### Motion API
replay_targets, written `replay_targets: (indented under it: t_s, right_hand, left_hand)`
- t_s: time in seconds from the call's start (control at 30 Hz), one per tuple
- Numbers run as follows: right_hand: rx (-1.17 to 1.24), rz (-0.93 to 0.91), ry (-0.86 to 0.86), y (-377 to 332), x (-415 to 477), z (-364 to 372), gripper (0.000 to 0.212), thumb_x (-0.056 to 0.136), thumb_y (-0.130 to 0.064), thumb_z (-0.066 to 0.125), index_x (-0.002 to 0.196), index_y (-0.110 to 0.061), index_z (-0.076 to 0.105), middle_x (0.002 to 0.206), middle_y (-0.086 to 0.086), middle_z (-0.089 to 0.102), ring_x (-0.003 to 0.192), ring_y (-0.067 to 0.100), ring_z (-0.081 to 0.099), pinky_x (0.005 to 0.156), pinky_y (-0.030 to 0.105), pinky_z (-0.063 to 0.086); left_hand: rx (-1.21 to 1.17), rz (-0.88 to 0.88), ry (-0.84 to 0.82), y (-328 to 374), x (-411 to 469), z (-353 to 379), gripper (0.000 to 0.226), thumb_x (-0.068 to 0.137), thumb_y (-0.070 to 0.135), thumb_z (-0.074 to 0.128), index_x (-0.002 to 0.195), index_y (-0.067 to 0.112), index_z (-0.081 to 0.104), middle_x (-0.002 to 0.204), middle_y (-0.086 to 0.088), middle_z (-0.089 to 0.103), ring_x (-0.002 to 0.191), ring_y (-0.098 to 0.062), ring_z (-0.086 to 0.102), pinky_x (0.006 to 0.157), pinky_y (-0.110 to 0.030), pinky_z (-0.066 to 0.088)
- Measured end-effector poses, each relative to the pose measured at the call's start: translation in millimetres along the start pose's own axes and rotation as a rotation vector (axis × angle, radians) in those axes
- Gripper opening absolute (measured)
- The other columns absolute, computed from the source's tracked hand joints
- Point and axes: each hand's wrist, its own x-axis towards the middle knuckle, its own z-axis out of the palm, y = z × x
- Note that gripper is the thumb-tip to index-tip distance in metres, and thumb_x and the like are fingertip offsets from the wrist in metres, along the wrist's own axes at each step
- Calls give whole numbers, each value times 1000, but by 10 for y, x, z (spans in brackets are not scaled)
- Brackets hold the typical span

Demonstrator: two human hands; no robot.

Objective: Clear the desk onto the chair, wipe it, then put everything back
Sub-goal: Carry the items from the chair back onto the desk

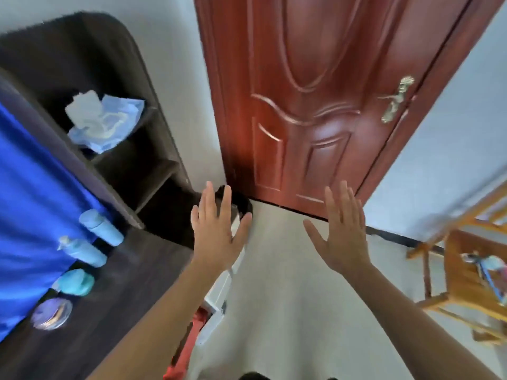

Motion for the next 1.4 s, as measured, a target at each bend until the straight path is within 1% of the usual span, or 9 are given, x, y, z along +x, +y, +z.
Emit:
replay_targets:
  t_s: [0.17, 0.37, 0.43, 0.6, 0.77, 0.97, 1.13, 1.3, 1.4]
  right_hand:
    - [-71, 279, 59, 1463, -575, -876, 82, 96, -62, 45, 159, -16, 20, 168, 10, 4, 155, 28, 4, 123, 55, 14]
    - [-150, 490, 89, 2788, -983, -1442, 83, 95, -65, 43, 159, -16, 22, 167, 11, 11, 155, 28, 8, 122, 54, 18]
    - [-172, 569, 69, 3165, -1060, -1479, 84, 96, -68, 38, 160, -19, 19, 168, 8, 6, 155, 26, 5, 123, 49, 13]
    - [-255, 782, 16, 4131, -1107, -1495, 82, 95, -71, 37, 160, -29, 10, 169, 1, -2, 155, 25, 2, 119, 41, 2]
    - [-298, 939, -49, 5025, -1066, -1727, 83, 94, -67, 43, 159, -24, 15, 168, 8, 7, 153, 29, 14, 123, 48, 18]
    - [-283, 1129, -115, 5967, -1143, -2009, 86, 92, -73, 38, 158, -34, -2, 168, 0, -9, 154, 26, 8, 121, 48, 17]
    - [-184, 1129, -213, 6754, -1356, -2126, 84, 95, -69, 36, 158, -33, -7, 167, -3, -14, 155, 22, -1, 122, 42, 5]
    - [-50, 1000, -315, 7697, -1500, -2139, 77, 100, -60, 37, 160, -27, 3, 168, 3, 0, 155, 24, 4, 123, 42, 7]
    - [-24, 893, -404, 8156, -1553, -2042, 76, 100, -59, 38, 160, -24, 6, 168, 3, 3, 154, 24, 7, 123, 38, 7]
  left_hand:
    - [9, 238, -109, 1679, 219, 803, 75, 98, 67, 21, 157, 21, 21, 165, -15, 9, 151, -34, 13, 118, -59, 17]
    - [-63, 536, -226, 3178, 416, 1592, 74, 99, 62, 34, 159, 24, 11, 167, -10, -6, 153, -29, 0, 119, -53, 4]
    - [-78, 600, -273, 3544, 529, 1881, 75, 99, 62, 33, 159, 25, 8, 166, -7, -12, 154, -26, -5, 120, -52, 3]
    - [-78, 711, -396, 4455, 1008, 2724, 74, 99, 65, 25, 159, 26, 5, 166, -6, -12, 154, -25, -7, 122, -54, 8]
    - [-101, 766, -556, 5373, 1469, 3419, 80, 93, 69, 15, 159, 27, 1, 166, -5, -15, 154, -26, -7, 122, -55, 7]
    - [-24, 882, -693, 6397, 1736, 4068, 82, 90, 69, 10, 159, 26, -1, 167, -6, -10, 154, -26, -5, 122, -53, 12]
    - [-13, 793, -720, 7033, 1593, 4603, 84, 91, 71, 15, 159, 21, 12, 167, -8, 6, 153, -28, 10, 120, -53, 22]
    - [44, 438, -789, 7440, 1270, 5194, 85, 88, 71, 21, 159, 29, 3, 167, -3, 0, 154, -27, 7, 121, -52, 21]
    - [74, 306, -830, 7646, 1089, 5486, 81, 92, 71, 29, 157, 33, 0, 167, -2, 3, 153, -30, 11, 120, -55, 23]
